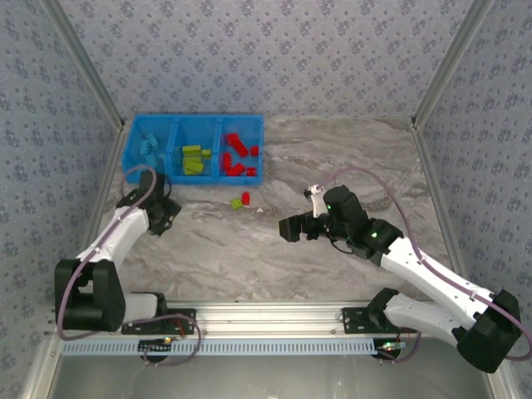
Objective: Sort the legos into containers by color
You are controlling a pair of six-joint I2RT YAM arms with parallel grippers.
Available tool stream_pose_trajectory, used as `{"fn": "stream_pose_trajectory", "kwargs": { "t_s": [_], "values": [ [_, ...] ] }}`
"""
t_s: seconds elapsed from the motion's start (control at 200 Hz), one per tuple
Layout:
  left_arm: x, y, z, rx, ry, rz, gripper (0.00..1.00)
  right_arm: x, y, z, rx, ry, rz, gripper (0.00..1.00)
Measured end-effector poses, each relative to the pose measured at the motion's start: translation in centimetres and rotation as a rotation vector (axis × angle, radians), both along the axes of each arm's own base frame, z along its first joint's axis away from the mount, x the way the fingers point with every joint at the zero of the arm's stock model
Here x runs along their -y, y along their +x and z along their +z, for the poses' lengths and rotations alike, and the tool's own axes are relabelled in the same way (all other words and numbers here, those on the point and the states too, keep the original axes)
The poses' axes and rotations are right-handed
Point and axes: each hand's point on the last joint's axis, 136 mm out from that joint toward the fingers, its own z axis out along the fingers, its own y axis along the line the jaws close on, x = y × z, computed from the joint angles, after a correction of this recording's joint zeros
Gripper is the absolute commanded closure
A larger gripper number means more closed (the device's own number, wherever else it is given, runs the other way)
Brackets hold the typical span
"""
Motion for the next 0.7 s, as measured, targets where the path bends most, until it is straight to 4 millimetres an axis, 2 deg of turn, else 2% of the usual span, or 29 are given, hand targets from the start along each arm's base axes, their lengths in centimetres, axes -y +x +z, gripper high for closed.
{"fn": "stream_pose_trajectory", "kwargs": {
  "t_s": [0.095, 0.14, 0.2, 0.295, 0.42, 0.535, 0.62, 0.7],
  "values": [
    [2.2, 4.8, 5.6, 0.162, 0.02, -0.061, 0.54, 0.0, 0.1, -0.1, -0.007, 0.002, -0.005, 0.0],
    [2.8, 7.2, 7.3, 0.214, 0.032, -0.073, 0.54, 0.0, 0.1, -0.2, -0.013, 0.001, -0.007, 0.0],
    [3.3, 10.5, 8.7, 0.259, 0.053, -0.083, 0.54, -0.2, 0.2, -0.1, -0.02, 0.003, -0.008, 0.0],
    [3.8, 15.5, 8.5, 0.264, 0.09, -0.091, 0.48, -0.3, 0.2, 0.2, -0.023, 0.012, -0.011, 0.0],
    [4.7, 21.2, 6.3, 0.246, 0.123, -0.115, 0.35, 0.0, -0.1, 0.4, -0.036, 0.012, -0.018, 0.0],
    [5.2, 23.6, 5.2, 0.238, 0.138, -0.139, 0.27, 0.6, -0.6, 0.7, -0.042, 0.012, -0.03, 0.0],
    [5.3, 24.0, 5.8, 0.249, 0.151, -0.158, 0.23, 1.0, -0.8, 1.0, -0.037, 0.015, -0.042, 0.0],
    [5.6, 23.9, 7.1, 0.274, 0.157, -0.173, 0.2, 1.3, -0.8, 1.1, -0.034, 0.014, -0.055, 0.0]
  ]
}}
